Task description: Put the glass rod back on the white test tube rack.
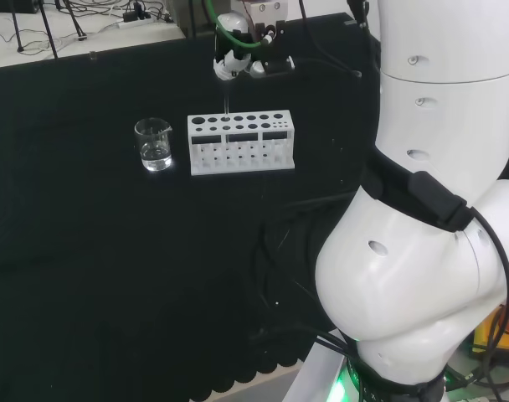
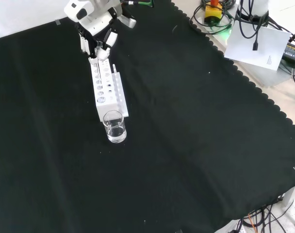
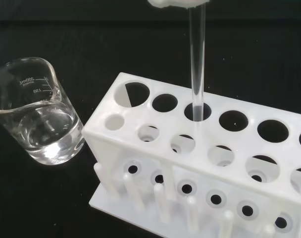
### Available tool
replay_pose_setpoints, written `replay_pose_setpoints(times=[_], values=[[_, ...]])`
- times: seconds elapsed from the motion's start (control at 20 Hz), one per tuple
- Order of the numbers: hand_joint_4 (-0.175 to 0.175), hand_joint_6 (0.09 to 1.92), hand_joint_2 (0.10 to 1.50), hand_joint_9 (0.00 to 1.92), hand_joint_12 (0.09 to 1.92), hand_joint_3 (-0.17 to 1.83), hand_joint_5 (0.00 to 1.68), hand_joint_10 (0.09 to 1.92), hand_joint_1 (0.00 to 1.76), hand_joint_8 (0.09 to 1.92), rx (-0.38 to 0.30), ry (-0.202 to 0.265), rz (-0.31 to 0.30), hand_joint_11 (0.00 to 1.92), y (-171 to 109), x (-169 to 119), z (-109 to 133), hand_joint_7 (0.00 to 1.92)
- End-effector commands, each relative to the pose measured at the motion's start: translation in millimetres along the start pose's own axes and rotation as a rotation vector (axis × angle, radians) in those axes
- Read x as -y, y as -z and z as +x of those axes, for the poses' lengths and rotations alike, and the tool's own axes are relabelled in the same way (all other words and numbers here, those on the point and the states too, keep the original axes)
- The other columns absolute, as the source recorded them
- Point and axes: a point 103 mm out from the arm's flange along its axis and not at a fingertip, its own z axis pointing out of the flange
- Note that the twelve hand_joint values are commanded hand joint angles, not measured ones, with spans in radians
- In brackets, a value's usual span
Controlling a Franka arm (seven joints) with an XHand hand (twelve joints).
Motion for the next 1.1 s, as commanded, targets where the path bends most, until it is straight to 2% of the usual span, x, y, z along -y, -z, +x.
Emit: replay_pose_setpoints(times=[0.05, 0.35, 0.4, 0.45, 0.6, 0.7, 0.75, 0.9, 1.1], values=[[-0.175, 0.09, 1.11, 1.53, 0.64, -0.17, 1.42, 0.96, 1.31, 1.13, -0.002, 0.001, 0.001, 1.66, -1, 0, 0, 1.1], [-0.175, 0.09, 1.1, 1.54, 0.64, -0.17, 1.42, 0.96, 1.31, 1.1, 0.006, 0.006, 0.003, 1.67, 2, 1, 2, 1.12], [-0.156, 0.09, 1.09, 1.56, 0.64, -0.17, 1.42, 0.94, 1.31, 0.94, 0.03, 0.006, 0.012, 1.68, 3, 2, 3, 1.19], [-0.16, 0.09, 1.03, 1.57, 0.64, -0.17, 1.39, 0.9, 1.35, 0.87, 0.042, 0.007, 0.022, 1.69, 5, 2, 4, 1.17], [-0.173, 0.09, 0.89, 1.62, 0.72, -0.17, 1.02, 0.78, 1.42, 0.83, 0.045, 0.007, 0.031, 1.74, 8, 3, 5, 0.77], [-0.153, 0.09, 0.85, 1.65, 0.77, -0.17, 0.73, 0.72, 1.43, 0.85, 0.044, 0.005, 0.022, 1.76, 10, 4, 6, 0.54], [-0.145, 0.09, 0.84, 1.66, 0.79, -0.17, 0.64, 0.7, 1.43, 0.85, 0.045, 0.004, 0.018, 1.77, 11, 5, 6, 0.48], [-0.134, 0.09, 0.83, 1.66, 0.81, -0.17, 0.53, 0.68, 1.43, 0.85, 0.044, -0.001, 0.007, 1.78, 13, 6, 6, 0.39], [-0.13, 0.09, 0.83, 1.66, 0.82, -0.17, 0.5, 0.68, 1.43, 0.84, 0.048, -0.007, -0.002, 1.79, 19, 8, 5, 0.38]])
